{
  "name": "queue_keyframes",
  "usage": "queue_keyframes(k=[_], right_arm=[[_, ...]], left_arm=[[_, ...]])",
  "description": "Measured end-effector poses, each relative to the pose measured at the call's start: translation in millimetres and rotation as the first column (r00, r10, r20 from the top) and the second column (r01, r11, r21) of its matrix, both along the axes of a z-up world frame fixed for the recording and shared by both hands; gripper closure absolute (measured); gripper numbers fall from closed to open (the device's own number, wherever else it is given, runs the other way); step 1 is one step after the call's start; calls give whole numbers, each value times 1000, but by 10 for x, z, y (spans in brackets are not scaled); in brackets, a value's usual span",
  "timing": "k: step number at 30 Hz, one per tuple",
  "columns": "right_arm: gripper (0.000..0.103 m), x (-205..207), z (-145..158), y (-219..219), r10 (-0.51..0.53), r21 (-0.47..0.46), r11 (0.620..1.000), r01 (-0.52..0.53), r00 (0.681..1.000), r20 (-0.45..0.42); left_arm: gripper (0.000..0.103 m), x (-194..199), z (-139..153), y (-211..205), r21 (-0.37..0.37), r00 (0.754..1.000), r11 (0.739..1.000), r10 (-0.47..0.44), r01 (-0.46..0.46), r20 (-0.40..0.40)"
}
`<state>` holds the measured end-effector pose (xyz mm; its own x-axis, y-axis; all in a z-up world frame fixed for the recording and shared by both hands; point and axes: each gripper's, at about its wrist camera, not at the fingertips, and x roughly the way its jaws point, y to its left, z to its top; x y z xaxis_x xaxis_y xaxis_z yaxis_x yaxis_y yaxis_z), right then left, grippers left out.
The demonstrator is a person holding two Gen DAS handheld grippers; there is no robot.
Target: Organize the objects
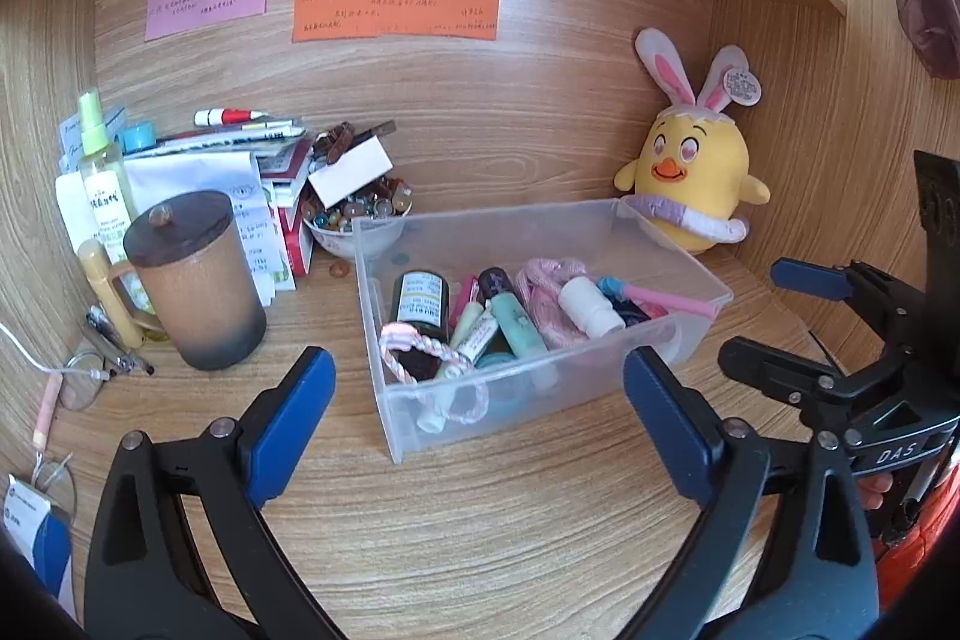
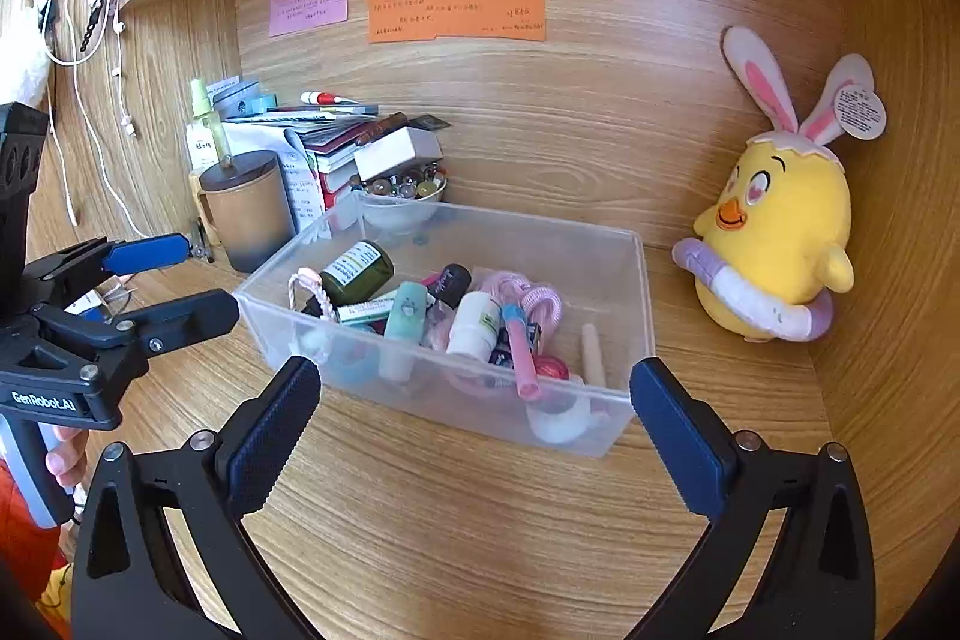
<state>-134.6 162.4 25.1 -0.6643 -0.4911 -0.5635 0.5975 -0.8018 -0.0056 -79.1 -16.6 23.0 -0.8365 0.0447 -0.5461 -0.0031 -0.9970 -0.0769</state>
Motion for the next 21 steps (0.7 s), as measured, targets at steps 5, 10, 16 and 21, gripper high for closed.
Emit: queue_keyframes(k=[5, 10, 16, 21], right_arm=[[0, 47, -71, 66, -9, -13, 1000, 9, 1000, 27], [0, 55, -117, 83, -14, -16, 1000, 14, 999, 44], [0, 56, -116, 64, -10, -19, 1000, 11, 999, 47], [0, 62, -109, 48, -1, -15, 1000, 2, 999, 42]], left_arm=[[5, 41, -127, 62, 3, 1000, 1000, -6, 6, 26], [5, 62, -141, 88, 2, 1000, 1000, -3, 3, 25], [5, 52, -132, 82, 9, 1000, 1000, -2, 2, 24], [5, 43, -121, 70, 15, 1000, 1000, -2, 1, 26]])
